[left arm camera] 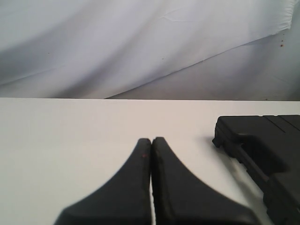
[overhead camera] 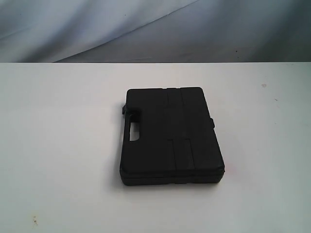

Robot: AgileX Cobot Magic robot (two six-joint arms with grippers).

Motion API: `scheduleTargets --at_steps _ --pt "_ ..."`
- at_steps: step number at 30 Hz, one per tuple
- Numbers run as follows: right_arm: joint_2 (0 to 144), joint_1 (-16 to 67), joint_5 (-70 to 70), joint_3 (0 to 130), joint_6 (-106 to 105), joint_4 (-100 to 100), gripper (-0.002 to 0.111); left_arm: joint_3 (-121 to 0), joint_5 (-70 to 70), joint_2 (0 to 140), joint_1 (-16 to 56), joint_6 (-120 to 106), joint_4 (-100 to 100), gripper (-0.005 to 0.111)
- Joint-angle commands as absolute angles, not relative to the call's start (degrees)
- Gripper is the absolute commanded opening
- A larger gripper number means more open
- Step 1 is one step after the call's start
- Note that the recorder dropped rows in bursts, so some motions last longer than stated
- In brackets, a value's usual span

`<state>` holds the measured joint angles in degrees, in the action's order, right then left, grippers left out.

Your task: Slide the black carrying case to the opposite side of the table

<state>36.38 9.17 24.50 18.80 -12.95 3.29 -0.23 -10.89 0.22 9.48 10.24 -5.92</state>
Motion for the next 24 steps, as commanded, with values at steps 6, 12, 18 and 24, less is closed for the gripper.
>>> scheduleTargets --at_steps 6,12,18,24 --pt "20.2 9.0 16.2 10.6 -10.3 2.1 0.0 0.0 -10.9 0.0 9.9 10.2 -5.7 0.0" --pt "12.3 9.0 8.0 10.5 -8.0 2.1 0.0 0.0 -10.9 0.0 9.9 10.2 -5.7 0.0" --pt "3.1 9.0 -2.2 10.1 -5.6 2.1 0.0 0.0 -10.9 0.0 9.9 10.2 -5.7 0.0" --pt "0.0 9.0 -5.1 6.5 -4.7 -1.0 0.0 0.0 -10.7 0.0 9.9 10.2 -5.7 0.0"
